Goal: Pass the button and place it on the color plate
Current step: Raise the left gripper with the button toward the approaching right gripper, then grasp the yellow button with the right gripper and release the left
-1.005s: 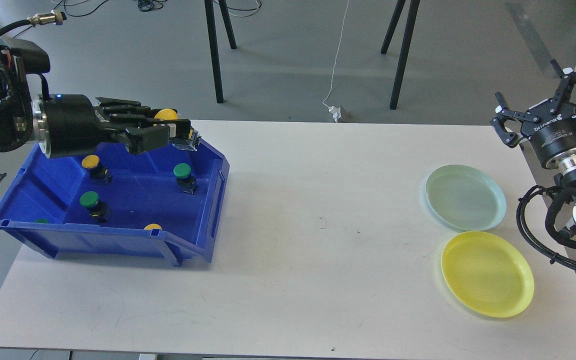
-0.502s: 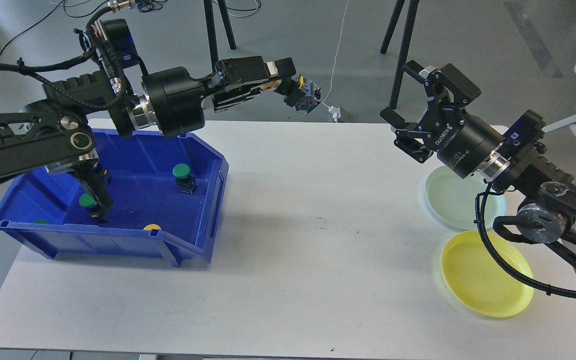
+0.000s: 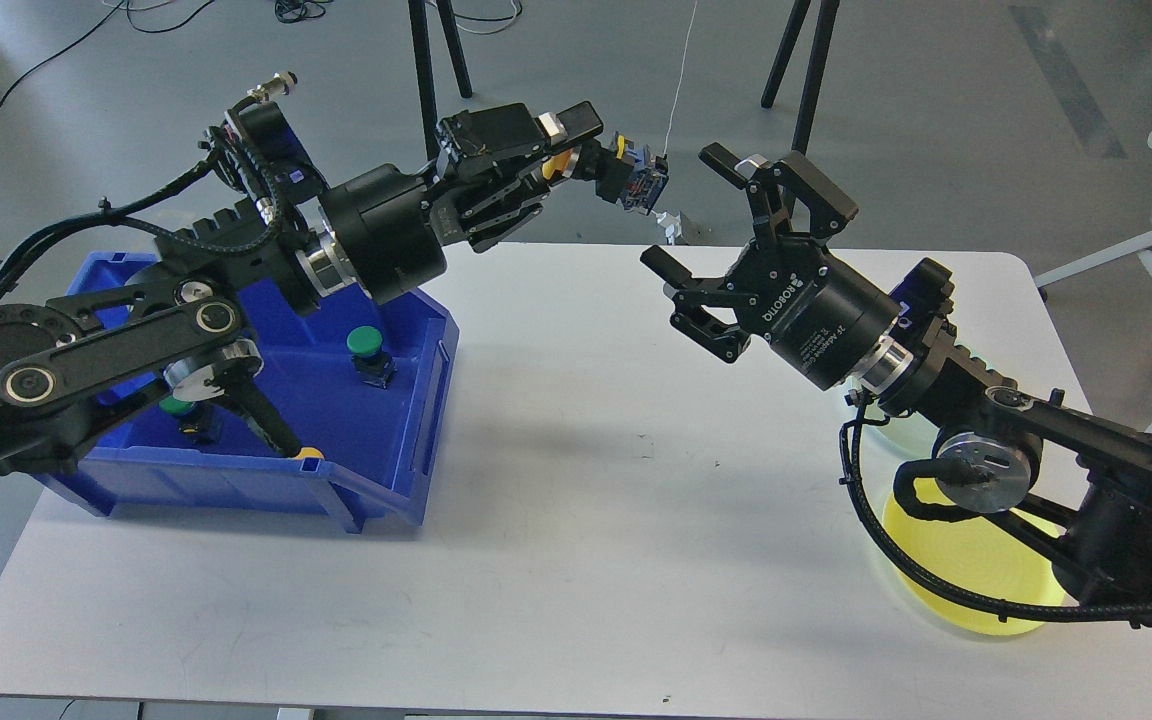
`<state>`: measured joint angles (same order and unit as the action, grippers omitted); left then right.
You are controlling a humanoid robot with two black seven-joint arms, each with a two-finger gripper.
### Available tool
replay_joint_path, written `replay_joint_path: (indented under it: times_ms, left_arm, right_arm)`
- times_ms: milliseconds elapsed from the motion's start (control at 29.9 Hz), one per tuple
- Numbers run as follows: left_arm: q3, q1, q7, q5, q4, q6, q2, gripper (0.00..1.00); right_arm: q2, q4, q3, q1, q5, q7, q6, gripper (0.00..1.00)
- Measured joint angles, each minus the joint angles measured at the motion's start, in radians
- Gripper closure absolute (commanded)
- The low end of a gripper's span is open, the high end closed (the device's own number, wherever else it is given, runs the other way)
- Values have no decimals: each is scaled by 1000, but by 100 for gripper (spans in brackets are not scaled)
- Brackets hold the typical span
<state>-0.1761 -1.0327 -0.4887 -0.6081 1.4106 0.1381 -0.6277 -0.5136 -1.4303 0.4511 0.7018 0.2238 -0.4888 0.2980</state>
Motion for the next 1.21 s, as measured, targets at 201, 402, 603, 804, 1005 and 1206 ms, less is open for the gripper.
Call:
replay_joint_path:
  times_ms: [201, 402, 603, 804, 1005, 1206]
  left_arm:
    - [-1, 6, 0, -1, -2, 0, 7, 94]
    - [-1, 11, 0, -2, -5, -2, 35, 94]
    - [0, 22, 0, -3, -29, -5, 67, 94]
    - [-1, 23, 0, -3, -42, -3, 68, 94]
    - [-3, 23, 0, -2, -46, -1, 62, 89]
    - [-3, 34, -1, -2, -46, 0, 63, 34]
  right_arm:
    - [4, -16, 1, 0, -33, 0, 5, 2]
    - [28, -20, 0, 4, -35, 0, -3, 4]
    - [51, -21, -1, 5, -43, 0, -7, 34]
    - [56, -30, 3, 0, -41, 0, -17, 91]
    - [52, -40, 11, -2, -38, 0, -62, 99]
    - [54, -53, 14, -10, -40, 1, -93, 99]
